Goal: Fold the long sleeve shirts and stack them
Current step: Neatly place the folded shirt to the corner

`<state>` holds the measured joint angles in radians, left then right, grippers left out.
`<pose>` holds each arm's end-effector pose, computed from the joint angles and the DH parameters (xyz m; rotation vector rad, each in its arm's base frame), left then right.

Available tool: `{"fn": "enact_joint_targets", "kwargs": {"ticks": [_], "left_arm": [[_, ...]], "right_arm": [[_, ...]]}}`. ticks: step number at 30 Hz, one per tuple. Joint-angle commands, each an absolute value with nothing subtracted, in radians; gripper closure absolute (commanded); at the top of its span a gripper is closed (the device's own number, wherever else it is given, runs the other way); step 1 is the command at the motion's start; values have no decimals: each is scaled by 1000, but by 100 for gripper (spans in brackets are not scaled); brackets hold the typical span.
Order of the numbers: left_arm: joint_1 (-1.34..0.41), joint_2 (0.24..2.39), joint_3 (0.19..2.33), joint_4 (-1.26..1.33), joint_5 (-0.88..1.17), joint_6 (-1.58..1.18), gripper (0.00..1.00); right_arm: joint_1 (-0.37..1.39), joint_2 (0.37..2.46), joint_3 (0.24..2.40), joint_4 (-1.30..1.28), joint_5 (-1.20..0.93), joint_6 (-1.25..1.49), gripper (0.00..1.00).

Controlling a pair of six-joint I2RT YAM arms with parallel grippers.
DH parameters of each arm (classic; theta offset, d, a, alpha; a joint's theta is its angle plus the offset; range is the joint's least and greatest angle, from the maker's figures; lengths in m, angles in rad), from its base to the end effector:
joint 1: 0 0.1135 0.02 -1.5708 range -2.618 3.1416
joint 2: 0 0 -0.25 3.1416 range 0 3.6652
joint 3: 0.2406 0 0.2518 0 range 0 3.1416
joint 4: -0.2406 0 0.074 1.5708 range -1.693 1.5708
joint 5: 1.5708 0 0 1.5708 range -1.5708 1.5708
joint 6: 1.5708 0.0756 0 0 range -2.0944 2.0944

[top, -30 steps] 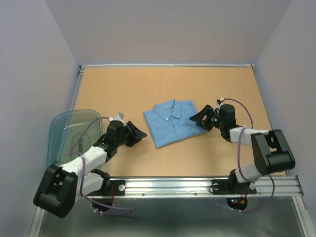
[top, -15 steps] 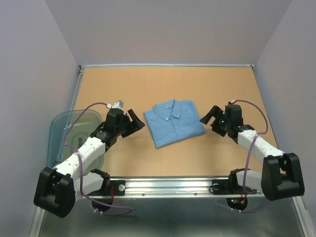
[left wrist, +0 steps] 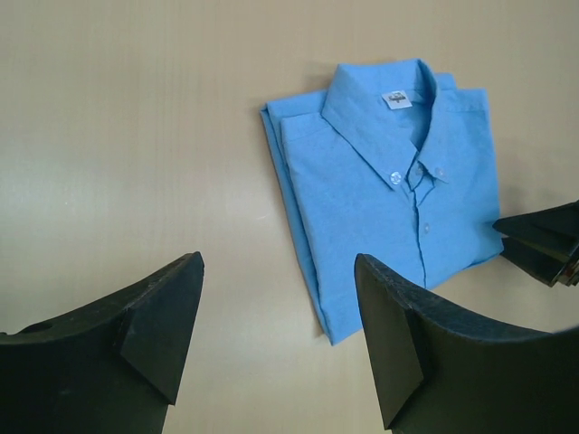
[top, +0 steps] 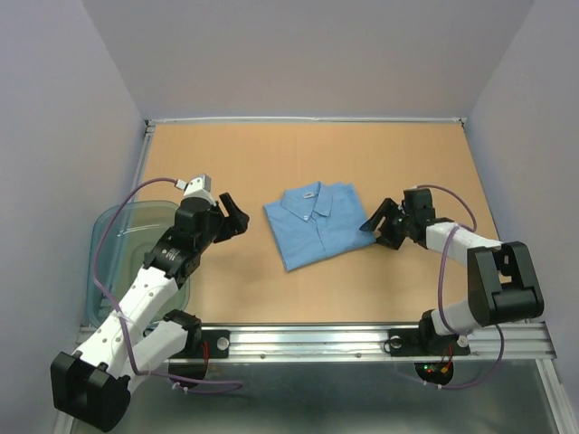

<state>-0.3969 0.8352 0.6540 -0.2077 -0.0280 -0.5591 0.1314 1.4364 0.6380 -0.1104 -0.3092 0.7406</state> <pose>0.2240 -0.0916 0.2571 -0.1815 1.9999 -0.5948 0.2844 0.0608 0.1128 0.6398 2.4943 0.7364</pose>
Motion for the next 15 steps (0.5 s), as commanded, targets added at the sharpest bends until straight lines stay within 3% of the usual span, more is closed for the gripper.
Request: {"fn": "enact_joint_targets", "kwargs": {"ticks": [1,5,6,9,10,15], "left_arm": [[-391,836,678,-216,-64,-515,21],[-390,838,673,-206,-58,-514,21],[-390,839,675,-204,-54,-512,21],[-390,841,673,-201,-46,-512,21],[-388,842,669,-199,-40,-515,21],[-390,876,635,-121,58,-609,21]], "right_arm": [[130,1480,644,-80,-318,798,33],[129,1506,667,-64,-244,833,53],[129,1522,681,-61,-214,828,70],[120,1557,750,-63,-173,822,95],[112,1587,771,-63,-157,819,99],[97,1635,847,-61,-150,839,99]]}}
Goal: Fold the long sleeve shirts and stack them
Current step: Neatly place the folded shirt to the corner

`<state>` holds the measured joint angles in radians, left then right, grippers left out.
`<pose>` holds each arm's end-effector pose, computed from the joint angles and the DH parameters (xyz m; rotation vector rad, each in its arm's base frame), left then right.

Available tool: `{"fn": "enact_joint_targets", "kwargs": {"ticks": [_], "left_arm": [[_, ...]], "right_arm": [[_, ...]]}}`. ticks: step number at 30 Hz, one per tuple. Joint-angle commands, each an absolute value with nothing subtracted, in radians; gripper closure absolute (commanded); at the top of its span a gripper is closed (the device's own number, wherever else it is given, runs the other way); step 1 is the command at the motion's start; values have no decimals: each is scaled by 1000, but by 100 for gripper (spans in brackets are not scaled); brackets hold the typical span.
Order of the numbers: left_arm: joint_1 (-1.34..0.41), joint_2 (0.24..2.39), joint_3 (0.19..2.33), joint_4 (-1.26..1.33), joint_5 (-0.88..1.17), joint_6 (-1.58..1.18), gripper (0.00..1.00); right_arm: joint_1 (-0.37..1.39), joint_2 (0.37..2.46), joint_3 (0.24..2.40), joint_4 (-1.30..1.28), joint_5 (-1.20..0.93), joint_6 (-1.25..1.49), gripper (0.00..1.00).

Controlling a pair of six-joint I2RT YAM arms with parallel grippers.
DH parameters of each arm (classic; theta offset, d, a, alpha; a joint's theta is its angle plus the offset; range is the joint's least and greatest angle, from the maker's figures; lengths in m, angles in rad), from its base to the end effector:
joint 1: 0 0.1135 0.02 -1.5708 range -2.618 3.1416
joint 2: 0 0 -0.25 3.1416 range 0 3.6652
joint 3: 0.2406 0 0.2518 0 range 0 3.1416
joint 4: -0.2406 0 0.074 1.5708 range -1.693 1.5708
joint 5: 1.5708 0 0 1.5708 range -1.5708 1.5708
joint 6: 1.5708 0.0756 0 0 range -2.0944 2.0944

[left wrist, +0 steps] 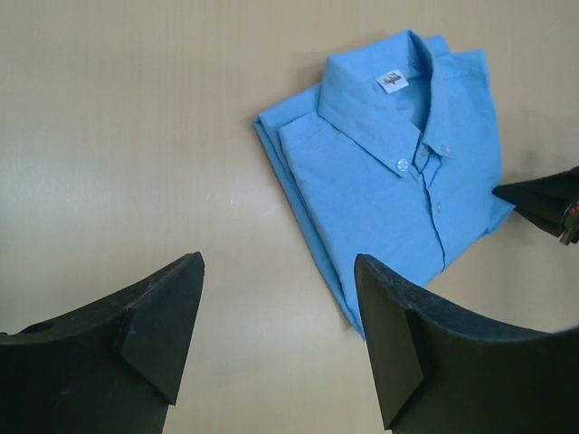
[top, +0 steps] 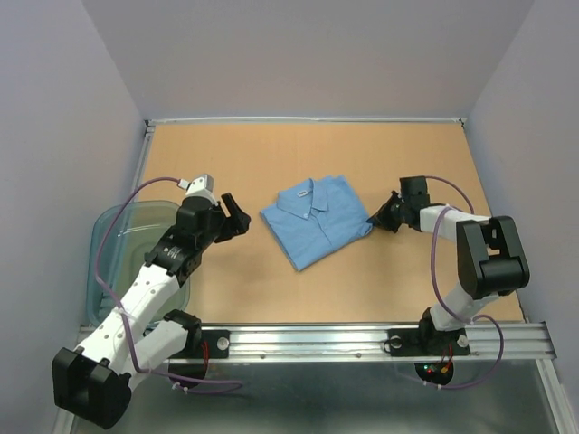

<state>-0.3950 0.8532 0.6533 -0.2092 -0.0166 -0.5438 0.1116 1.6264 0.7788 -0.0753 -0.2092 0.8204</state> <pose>0.2261 -0.0929 0.2526 -0.1618 2.0219 -0.5872 0.3262 0.0524 0.1015 0.8109 2.4536 0.6318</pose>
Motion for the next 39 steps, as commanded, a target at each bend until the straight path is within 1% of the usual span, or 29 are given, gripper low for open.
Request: {"fn": "enact_joint_targets", "kwargs": {"ticks": [1,3,6,9,11,12,13,14,15,17,18,19,21,27,30,32,34,35,36,37,38,39], "left_arm": [[-390,912,617,-100,102,-632,21],[-391,993,604,-43,144,-704,21],[-416,1075,601,23,186,-762,21],[-445,1212,626,63,198,-799,21],[-468,1268,658,71,212,-805,21],[-472,1317,666,71,213,-810,21],[-480,1339,676,83,218,-814,21],[-483,1360,681,87,216,-816,21],[-483,1394,687,90,213,-818,21],[-489,1423,704,94,196,-816,21],[-491,1439,712,92,186,-808,21],[-491,1466,719,89,177,-805,22],[-491,1505,745,71,146,-795,24],[-492,1586,814,5,77,-773,29],[-494,1627,825,2,45,-775,35],[-495,1661,836,2,43,-773,45],[-495,1692,842,2,46,-769,59],[-495,1700,850,2,41,-765,74],[-495,1706,854,-24,32,-758,76],[-495,1709,873,-31,19,-749,91],[-494,1712,885,-49,8,-730,97],[-492,1715,900,-60,8,-717,99]], "right_arm": [[98,1634,839,-58,-161,847,99],[100,1621,812,-38,-160,889,99],[110,1560,700,55,-164,978,99],[161,1497,617,98,-153,1031,99],[202,1471,582,106,-155,1054,93],[212,1447,574,107,-158,1057,82],[218,1433,566,109,-160,1058,75],[224,1419,551,107,-163,1045,55],[224,1389,545,107,-161,1034,44],[224,1355,531,103,-150,1009,28],[222,1338,517,100,-147,993,17],[224,1309,512,97,-144,983,14],[224,1283,509,81,-146,956,8],[224,1178,508,51,-130,902,7],[222,1143,517,35,-109,876,7],[222,1134,517,28,-98,867,7],[224,1121,518,20,-94,858,7],[224,1115,517,17,-92,856,7],[222,1100,520,14,-92,848,7],[224,1092,520,8,-87,844,7],[224,1083,523,3,-81,827,7],[222,1072,528,3,-77,818,7]]}}
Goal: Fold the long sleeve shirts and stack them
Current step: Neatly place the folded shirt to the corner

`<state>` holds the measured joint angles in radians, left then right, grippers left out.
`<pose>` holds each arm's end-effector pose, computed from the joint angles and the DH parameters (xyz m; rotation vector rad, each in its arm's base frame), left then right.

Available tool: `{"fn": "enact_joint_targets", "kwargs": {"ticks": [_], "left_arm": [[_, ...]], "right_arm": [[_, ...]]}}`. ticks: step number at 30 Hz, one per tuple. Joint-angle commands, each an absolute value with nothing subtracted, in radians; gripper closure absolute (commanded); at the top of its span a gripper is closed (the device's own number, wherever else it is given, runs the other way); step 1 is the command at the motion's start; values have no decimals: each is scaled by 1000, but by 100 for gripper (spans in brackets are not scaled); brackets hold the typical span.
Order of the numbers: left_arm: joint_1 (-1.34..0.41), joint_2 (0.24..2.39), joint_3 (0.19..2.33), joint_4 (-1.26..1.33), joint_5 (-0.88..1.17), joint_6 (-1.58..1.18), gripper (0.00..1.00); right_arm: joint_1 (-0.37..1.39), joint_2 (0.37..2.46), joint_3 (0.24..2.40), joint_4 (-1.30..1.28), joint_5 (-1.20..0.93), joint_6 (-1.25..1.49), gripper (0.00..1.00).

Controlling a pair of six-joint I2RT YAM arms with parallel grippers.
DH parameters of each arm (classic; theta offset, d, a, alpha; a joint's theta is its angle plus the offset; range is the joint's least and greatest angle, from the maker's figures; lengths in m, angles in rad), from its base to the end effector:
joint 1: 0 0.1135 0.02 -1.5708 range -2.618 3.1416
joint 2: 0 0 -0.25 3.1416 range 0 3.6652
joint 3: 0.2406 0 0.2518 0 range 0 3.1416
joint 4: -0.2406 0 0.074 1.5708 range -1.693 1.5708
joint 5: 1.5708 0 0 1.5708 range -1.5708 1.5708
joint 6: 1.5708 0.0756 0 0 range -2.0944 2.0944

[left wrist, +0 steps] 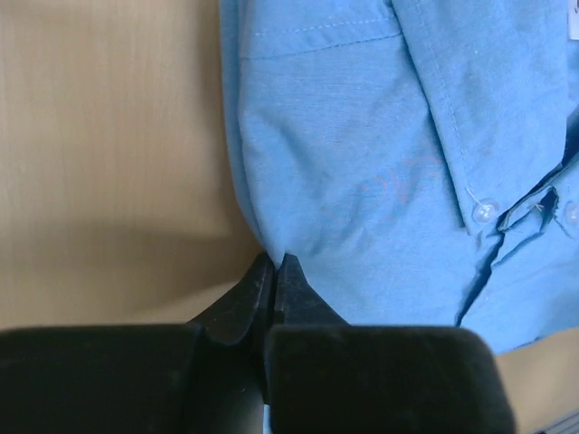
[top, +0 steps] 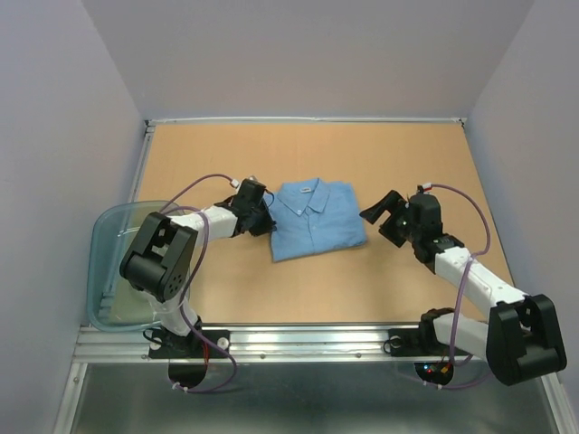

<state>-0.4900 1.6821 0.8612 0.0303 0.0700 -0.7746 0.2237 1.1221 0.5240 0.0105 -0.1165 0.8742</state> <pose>0.3182 -0.1757 0.1177 -0.3150 2.4491 -0.6697 0.2628 0.0688 0.1680 0.6531 2.1568 0.7414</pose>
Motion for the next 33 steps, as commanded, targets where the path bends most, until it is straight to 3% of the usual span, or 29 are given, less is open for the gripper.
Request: {"fn": "enact_joint_targets", "kwargs": {"ticks": [1,4,14,24,28,29,33], "left_arm": [[-489,1724,920,-72,-30,-703,100],[-453,1765,1035,-132,-70,-631,100],[-269,2081,1742,-541,-349,-284,100],[-60,2327,2103,-684,-517,-230,96],[-31,2339,2189,-696,-561,-183,69],[-31,2335,2198,-693,-589,-175,58],[-28,2284,2226,-672,-601,-181,46]], "right_arm": [[222,1063,543,2,-65,805,7],[222,1029,584,-70,-42,747,7],[224,923,647,-169,-26,632,7],[222,982,684,-186,-58,598,7],[224,1008,693,-187,-71,588,7],[224,1011,695,-187,-74,586,7],[222,1014,703,-187,-81,581,7]]}}
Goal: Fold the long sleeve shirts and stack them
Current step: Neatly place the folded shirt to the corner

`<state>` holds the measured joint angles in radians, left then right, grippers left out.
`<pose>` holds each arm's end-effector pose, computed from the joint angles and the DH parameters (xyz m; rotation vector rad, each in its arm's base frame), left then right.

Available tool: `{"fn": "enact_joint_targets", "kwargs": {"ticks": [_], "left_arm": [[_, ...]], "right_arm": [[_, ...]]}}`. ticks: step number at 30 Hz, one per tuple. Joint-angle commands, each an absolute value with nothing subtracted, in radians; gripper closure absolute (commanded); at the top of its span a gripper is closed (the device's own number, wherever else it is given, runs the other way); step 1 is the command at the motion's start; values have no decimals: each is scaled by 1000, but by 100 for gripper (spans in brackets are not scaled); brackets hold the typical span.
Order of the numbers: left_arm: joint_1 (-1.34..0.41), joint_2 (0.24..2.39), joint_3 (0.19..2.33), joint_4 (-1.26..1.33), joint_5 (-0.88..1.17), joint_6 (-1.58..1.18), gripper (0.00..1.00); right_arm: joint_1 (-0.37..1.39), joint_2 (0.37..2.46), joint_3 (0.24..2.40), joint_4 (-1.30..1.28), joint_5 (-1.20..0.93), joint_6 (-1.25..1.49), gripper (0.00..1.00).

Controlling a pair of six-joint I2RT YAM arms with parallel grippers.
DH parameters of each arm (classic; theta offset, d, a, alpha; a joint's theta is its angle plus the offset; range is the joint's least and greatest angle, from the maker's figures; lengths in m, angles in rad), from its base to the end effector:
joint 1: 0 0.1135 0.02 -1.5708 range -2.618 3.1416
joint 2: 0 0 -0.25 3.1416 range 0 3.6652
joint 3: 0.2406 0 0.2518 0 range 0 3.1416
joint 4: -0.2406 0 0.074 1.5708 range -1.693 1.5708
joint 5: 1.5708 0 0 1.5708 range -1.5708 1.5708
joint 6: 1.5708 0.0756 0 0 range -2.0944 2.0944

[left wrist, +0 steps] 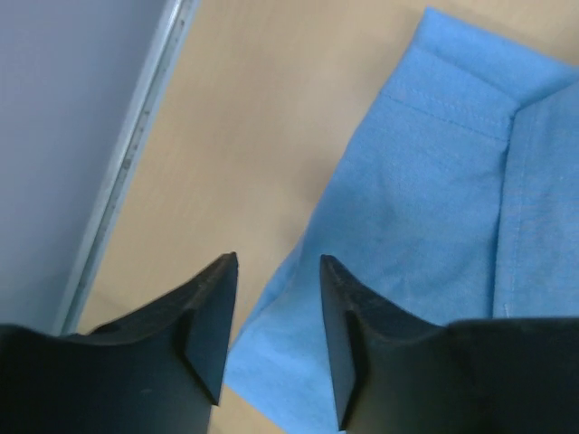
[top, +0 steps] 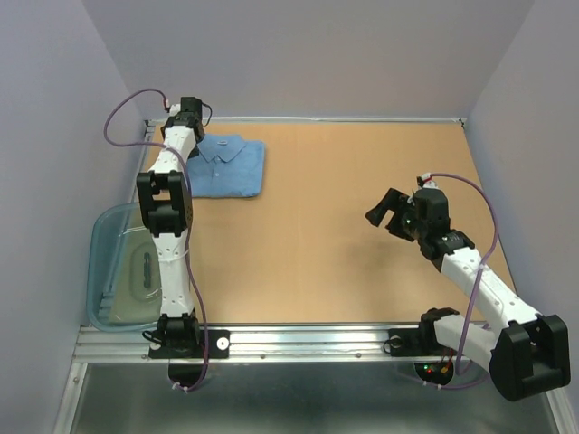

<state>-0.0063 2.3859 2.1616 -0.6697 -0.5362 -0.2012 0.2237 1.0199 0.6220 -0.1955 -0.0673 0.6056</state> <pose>0.5410 0.0352 0.1807 -0.4572 2.3292 0.5594 0.2541 0.0630 0.2035 0.3814 2.1817 0.5426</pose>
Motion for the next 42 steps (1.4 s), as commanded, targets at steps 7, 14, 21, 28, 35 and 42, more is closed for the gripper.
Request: {"fn": "enact_joint_targets", "kwargs": {"ticks": [7,14,21,28,35,42], "left_arm": [[-104,2047,2011,-609,-381,-308,44],[-215,2051,1799,-512,-168,-411,43],[-253,2126,1779,-477,-123,-423,42],[-178,2242,1828,-489,-150,-374,42],[-74,2304,1931,-549,-225,-290,42],[-9,2359,2040,-578,-255,-232,42]], "right_arm": [[224,980,696,-189,-84,588,7],[224,954,696,-190,-91,583,4],[222,927,678,-193,-75,581,0],[222,927,680,-199,-72,568,0],[224,949,687,-201,-68,563,0],[222,980,706,-206,-69,558,0]]}}
